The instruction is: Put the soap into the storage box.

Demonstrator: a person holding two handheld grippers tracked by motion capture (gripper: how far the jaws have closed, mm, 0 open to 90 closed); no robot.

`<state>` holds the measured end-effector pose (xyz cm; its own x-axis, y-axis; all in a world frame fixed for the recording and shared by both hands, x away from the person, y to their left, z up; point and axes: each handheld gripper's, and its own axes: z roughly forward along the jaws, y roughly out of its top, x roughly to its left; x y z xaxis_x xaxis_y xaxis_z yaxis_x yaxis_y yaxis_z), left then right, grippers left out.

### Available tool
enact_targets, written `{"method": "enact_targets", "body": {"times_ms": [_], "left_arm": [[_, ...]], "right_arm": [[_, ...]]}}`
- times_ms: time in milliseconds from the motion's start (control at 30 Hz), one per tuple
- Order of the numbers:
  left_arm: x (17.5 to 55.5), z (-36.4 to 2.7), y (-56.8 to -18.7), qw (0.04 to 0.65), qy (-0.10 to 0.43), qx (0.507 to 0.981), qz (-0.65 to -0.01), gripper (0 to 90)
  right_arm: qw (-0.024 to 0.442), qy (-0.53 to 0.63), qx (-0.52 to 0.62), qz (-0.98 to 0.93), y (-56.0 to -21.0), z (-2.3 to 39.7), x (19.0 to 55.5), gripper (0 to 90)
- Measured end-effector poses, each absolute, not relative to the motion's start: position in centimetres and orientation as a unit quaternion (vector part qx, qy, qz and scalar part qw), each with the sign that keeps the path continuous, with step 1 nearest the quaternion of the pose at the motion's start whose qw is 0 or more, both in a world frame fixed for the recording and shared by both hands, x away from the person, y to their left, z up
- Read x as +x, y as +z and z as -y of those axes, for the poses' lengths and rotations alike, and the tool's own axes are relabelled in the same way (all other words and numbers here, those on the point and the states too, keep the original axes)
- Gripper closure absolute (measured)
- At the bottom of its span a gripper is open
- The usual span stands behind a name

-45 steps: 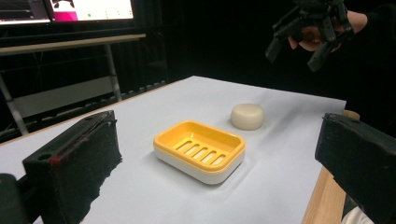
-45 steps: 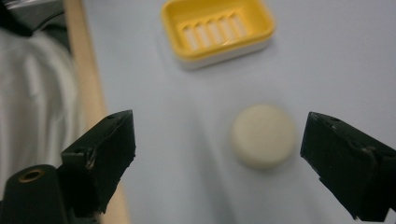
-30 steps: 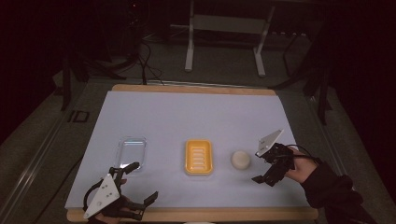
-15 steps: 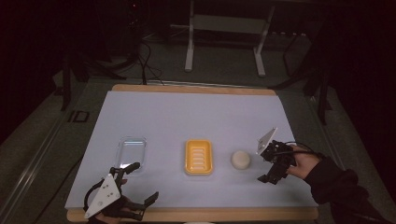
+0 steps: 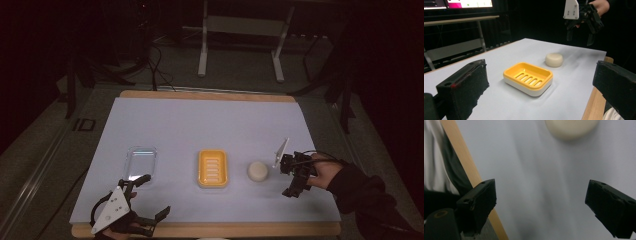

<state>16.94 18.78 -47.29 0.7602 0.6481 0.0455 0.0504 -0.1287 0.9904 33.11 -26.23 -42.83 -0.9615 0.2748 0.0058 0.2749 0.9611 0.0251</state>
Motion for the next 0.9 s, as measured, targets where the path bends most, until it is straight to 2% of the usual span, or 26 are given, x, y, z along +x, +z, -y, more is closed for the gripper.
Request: {"method": "enact_targets", "body": {"times_ms": [400, 733, 900], "left_arm": [[17.0, -18.8, -47.3, 0.611, 0.243, 0.713, -0.244, 0.1], [17.0, -18.7, -47.3, 0.612, 0.238, 0.713, -0.244, 0.1], [17.0, -18.7, -47.3, 0.612, 0.238, 0.714, -0.244, 0.1]], "right_arm": [[0.026, 0.041, -0.155, 0.987, -43.7, 26.8, 34.6, 9.9], [0.012, -0.016, -0.129, 0.991, -44.2, 26.5, 35.3, 9.9], [0.019, -0.029, -0.121, 0.992, -44.6, 25.8, 35.7, 9.9]]}}
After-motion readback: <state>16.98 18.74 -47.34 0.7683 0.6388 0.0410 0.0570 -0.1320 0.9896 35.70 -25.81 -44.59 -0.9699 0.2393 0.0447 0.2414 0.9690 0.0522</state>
